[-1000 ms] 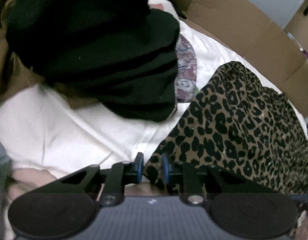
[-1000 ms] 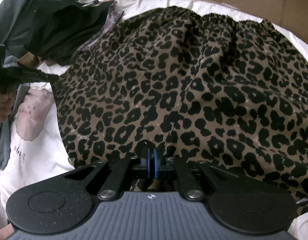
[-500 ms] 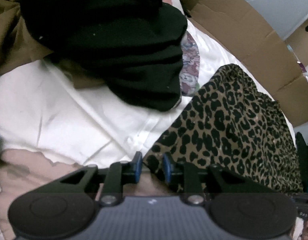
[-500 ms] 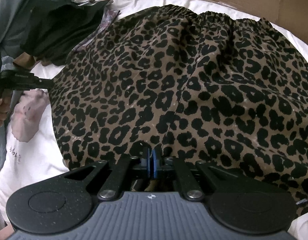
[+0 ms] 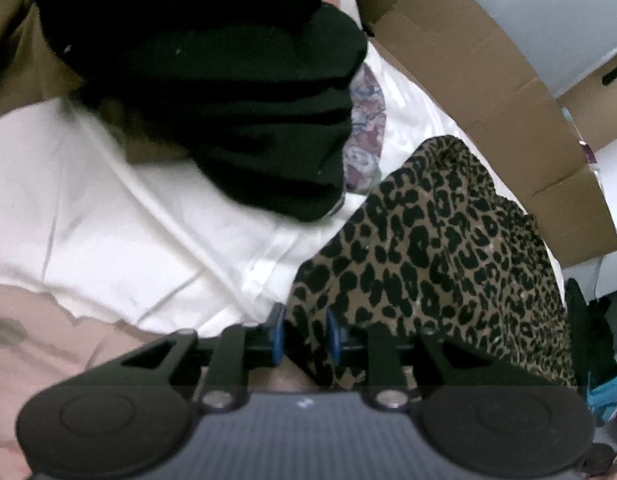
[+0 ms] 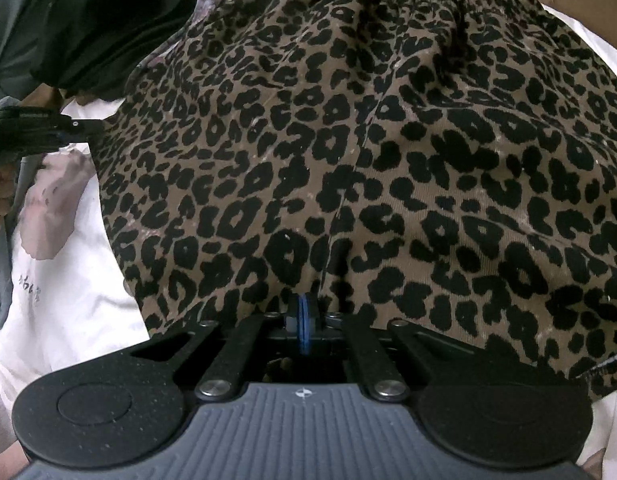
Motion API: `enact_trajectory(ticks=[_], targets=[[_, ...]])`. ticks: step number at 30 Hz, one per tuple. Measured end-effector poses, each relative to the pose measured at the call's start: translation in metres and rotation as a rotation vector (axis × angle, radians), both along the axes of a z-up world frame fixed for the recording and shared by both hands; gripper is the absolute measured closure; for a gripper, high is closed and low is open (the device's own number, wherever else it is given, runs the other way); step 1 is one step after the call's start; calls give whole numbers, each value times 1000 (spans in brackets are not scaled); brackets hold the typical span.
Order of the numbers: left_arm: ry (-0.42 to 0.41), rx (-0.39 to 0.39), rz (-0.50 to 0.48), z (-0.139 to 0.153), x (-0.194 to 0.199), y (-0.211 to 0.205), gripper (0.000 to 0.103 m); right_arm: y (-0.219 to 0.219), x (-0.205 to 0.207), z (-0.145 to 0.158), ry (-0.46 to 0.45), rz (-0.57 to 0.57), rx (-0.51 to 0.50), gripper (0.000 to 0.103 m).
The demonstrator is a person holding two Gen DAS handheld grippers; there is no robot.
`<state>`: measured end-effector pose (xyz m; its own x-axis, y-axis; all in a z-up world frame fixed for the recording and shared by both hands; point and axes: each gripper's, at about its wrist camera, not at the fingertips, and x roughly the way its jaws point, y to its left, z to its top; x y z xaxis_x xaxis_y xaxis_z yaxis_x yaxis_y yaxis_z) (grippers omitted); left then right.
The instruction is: Fold clothes
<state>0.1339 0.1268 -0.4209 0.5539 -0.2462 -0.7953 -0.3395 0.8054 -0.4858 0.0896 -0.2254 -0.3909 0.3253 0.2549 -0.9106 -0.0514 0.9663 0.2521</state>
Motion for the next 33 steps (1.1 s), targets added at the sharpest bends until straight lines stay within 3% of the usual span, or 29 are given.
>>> enact_trajectory(ticks=[9, 11, 13, 24, 33], targets=[[-5, -46, 25, -1, -3, 3, 82, 1, -1, -1, 2, 11, 5, 100], [-18, -66, 35, -1, -4, 4, 99, 0, -1, -2, 2, 11, 7, 100], [-27, -83, 49, 2, -5, 5, 99, 0, -1, -1, 3, 8, 12, 100], [-129, -28, 27, 71, 1, 0, 99, -9, -1, 2, 22, -25, 66, 98], [-170, -9, -5, 103, 11, -16, 99, -17, -9, -1, 24, -45, 94, 99]])
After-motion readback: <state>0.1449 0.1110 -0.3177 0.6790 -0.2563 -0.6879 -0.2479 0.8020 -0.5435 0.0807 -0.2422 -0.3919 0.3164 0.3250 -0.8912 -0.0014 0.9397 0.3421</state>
